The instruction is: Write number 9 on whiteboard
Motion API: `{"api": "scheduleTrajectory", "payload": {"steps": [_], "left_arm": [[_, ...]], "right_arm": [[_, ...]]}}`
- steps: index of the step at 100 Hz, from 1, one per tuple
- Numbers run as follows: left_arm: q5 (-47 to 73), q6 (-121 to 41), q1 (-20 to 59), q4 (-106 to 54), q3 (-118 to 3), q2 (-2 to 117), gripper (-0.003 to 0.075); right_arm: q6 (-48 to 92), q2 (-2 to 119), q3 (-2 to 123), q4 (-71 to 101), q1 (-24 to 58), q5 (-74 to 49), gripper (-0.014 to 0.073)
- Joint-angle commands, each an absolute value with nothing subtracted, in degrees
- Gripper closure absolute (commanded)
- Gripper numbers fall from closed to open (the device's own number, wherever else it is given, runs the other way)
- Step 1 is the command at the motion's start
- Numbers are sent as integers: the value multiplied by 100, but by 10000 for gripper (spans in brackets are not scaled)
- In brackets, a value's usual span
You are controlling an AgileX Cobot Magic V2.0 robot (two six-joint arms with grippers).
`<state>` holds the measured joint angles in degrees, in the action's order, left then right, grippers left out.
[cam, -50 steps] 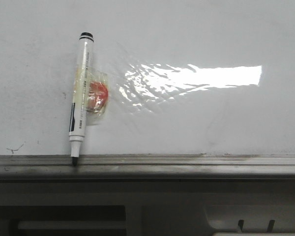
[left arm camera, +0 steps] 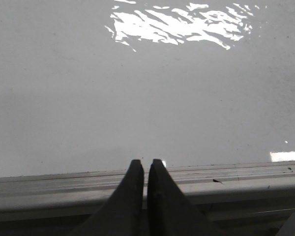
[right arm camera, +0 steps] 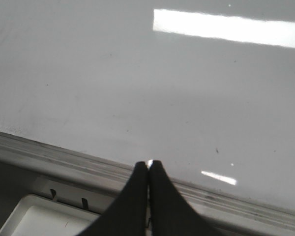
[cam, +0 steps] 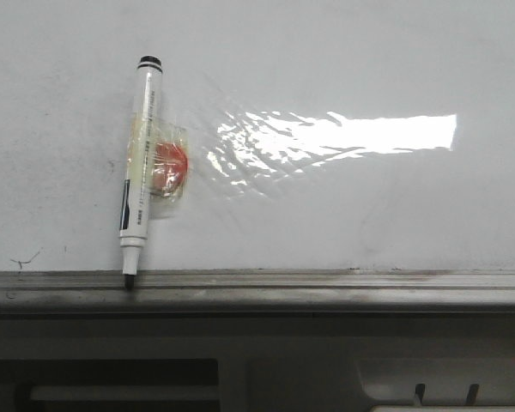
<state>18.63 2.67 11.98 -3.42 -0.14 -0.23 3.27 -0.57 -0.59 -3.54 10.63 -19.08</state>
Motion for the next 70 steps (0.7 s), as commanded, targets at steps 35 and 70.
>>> {"api": "scheduleTrajectory", "payload": {"steps": [35, 70], "left_arm": [[1562, 313, 1191, -392, 165, -193, 738], [938, 393, 1191, -3192, 165, -193, 738]], "right_arm": [[353, -172, -217, -418, 1036, -1709, 659], [353, -172, -217, -378, 1036, -695, 659]]}}
